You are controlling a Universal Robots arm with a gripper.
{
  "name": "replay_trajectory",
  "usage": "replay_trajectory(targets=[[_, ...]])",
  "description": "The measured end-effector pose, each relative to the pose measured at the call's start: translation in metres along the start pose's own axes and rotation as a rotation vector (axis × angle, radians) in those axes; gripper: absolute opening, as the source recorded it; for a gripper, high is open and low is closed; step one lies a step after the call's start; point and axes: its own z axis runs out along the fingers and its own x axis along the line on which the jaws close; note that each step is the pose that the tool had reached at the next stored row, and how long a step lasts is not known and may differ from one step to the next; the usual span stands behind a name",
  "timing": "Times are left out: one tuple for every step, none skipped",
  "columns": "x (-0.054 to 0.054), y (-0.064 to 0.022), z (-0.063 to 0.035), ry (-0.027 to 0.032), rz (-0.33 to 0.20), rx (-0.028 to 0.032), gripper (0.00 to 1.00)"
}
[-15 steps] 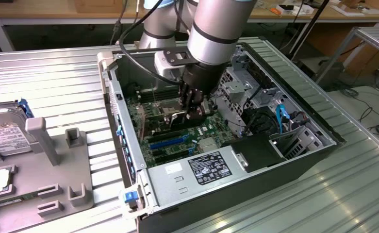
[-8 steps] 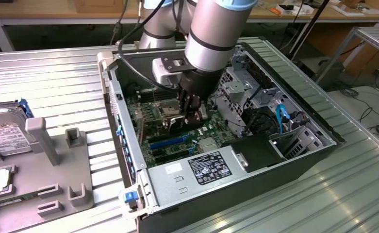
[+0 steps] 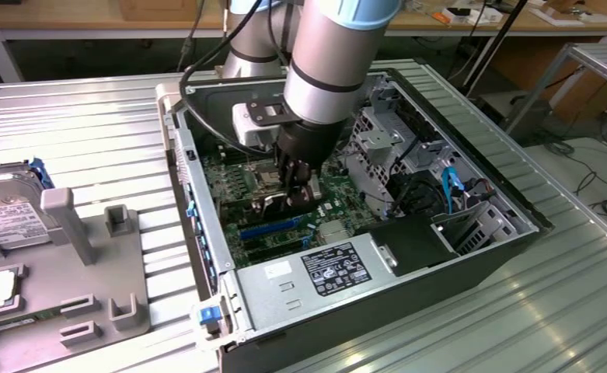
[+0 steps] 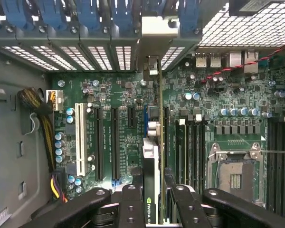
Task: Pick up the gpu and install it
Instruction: 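Insert the gpu into the slot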
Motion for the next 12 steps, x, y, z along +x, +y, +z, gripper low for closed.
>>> replay_trajectory(targets=[[0.0,0.0007,0.0003,-0.0001,0.0,0.0002,0.27],[0.0001,0.0018,0.0009,-0.0003,0.0,0.0017,0.27],[0.0001,0.004,0.0014,-0.0003,0.0,0.0038,0.27],[0.0,0.005,0.0016,-0.0005,0.0,0.0044,0.27],[0.0001,0.0063,0.0018,-0.0003,0.0,0.0046,0.27],[0.0001,0.0071,0.002,-0.0003,0.0,0.0047,0.27],[0.0002,0.0077,0.0025,-0.0002,0.0,0.0046,0.27],[0.0002,0.0078,0.0031,-0.0004,0.0,0.0046,0.27],[0.0003,0.0078,0.0035,-0.0001,0.0,0.0045,0.27],[0.0003,0.0078,0.0037,-0.0001,0.0,0.0045,0.27],[0.0003,0.0078,0.004,-0.0004,0.0,0.0046,0.27],[0.0003,0.0078,0.004,-0.0003,0.0,0.0046,0.27]])
